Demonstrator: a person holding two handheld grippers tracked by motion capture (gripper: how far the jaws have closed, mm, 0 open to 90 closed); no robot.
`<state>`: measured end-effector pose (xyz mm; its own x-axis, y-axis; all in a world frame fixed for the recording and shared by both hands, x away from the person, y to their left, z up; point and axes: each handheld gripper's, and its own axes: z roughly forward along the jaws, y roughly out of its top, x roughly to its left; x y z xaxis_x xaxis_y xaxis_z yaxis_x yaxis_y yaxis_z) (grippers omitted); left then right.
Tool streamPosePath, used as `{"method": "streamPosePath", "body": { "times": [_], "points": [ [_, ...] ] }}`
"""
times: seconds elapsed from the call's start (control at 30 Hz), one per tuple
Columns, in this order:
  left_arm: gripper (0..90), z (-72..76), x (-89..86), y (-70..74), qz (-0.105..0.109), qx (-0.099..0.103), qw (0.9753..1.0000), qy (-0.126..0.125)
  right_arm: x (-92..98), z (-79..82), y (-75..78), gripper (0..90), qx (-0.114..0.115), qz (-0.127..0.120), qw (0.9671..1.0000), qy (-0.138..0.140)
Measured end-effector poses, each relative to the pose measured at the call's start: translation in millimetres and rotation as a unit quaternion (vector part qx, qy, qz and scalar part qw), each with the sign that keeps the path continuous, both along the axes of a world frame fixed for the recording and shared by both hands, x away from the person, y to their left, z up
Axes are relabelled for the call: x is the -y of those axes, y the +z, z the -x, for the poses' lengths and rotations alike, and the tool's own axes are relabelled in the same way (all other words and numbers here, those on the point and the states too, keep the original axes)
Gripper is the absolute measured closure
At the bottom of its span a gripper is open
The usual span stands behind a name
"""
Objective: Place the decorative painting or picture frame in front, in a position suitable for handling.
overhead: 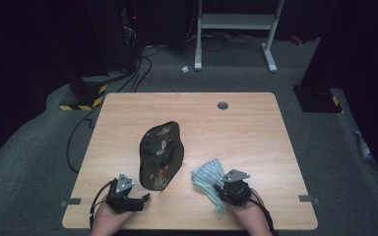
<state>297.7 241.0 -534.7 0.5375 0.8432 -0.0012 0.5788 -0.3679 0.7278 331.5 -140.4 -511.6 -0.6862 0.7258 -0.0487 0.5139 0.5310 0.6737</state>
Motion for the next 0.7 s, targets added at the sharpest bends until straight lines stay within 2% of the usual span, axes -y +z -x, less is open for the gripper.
{"method": "streamPosePath", "body": {
  "times": [0.1,0.23,0.4,0.5,0.7],
  "points": [
    [9.0,0.0,0.0,0.1,-0.001,0.000,1.0000,0.000,-0.9,0.0,-0.4,56.5,0.001,-0.002,1.0000,0.001],
    [9.2,0.2,0.0,0.1,0.000,0.000,1.0000,0.001,-4.5,2.9,1.4,42.3,0.009,-0.004,1.0000,0.002],
    [9.5,0.3,-0.1,0.1,0.000,0.000,1.0000,0.002,-2.3,3.3,9.8,32.2,0.026,-0.024,0.9994,-0.006],
    [9.7,0.1,-0.1,0.1,0.000,0.000,1.0000,0.002,-2.0,1.2,12.1,32.2,0.028,-0.030,0.9991,-0.005],
    [10.0,0.2,-0.2,0.1,0.000,0.001,1.0000,0.003,-5.0,-4.2,-0.9,40.8,0.000,-0.018,0.9998,0.004]
  ]
}}
